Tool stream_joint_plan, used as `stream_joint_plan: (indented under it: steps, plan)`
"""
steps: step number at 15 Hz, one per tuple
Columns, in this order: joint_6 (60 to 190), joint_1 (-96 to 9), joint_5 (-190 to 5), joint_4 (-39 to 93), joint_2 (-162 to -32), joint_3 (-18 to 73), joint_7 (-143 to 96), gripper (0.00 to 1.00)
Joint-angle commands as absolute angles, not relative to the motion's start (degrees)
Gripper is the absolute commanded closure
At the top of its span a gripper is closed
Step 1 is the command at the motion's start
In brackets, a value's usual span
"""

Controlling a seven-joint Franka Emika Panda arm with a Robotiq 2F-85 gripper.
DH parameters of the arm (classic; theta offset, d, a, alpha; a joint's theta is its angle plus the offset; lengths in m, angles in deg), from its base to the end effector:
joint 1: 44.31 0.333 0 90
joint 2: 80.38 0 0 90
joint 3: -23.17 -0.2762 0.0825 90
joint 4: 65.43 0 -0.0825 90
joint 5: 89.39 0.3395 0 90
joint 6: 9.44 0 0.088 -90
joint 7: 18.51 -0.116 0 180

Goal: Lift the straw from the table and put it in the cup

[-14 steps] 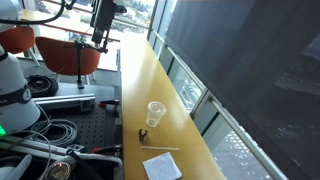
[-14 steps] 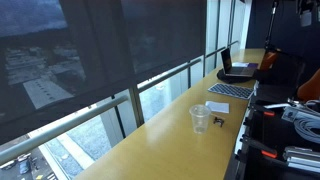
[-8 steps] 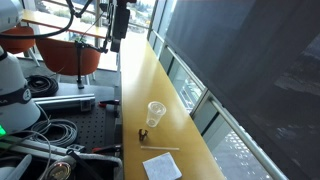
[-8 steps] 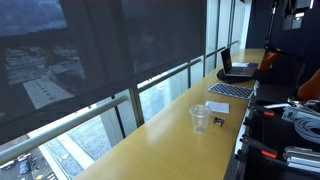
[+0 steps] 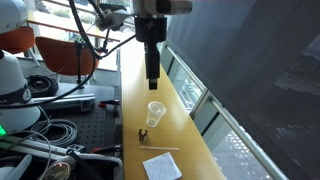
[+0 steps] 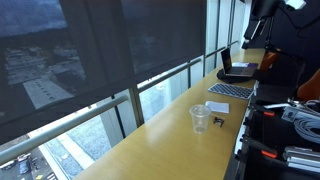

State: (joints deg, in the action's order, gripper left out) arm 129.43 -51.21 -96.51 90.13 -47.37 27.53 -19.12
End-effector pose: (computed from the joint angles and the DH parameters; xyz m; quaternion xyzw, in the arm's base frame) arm 0.3595 -0.0715 0.4093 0.9878 -0.0588 0.1390 0.0388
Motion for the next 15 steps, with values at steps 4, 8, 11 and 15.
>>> stream_joint_plan:
  steps: [4, 8, 11, 15]
  plan:
    - [144.49, -56.51, -103.41, 81.25, -73.59, 21.71, -33.59, 0.00]
    - [144.26, -54.61, -111.48, 73.10, -86.77, 23.64, -42.99, 0.00]
    - [143.64, -50.83, -116.07, 67.74, -94.80, 28.09, -47.54, 0.00]
    - [144.03, -46.80, -113.13, 67.87, -96.96, 32.13, -45.34, 0.00]
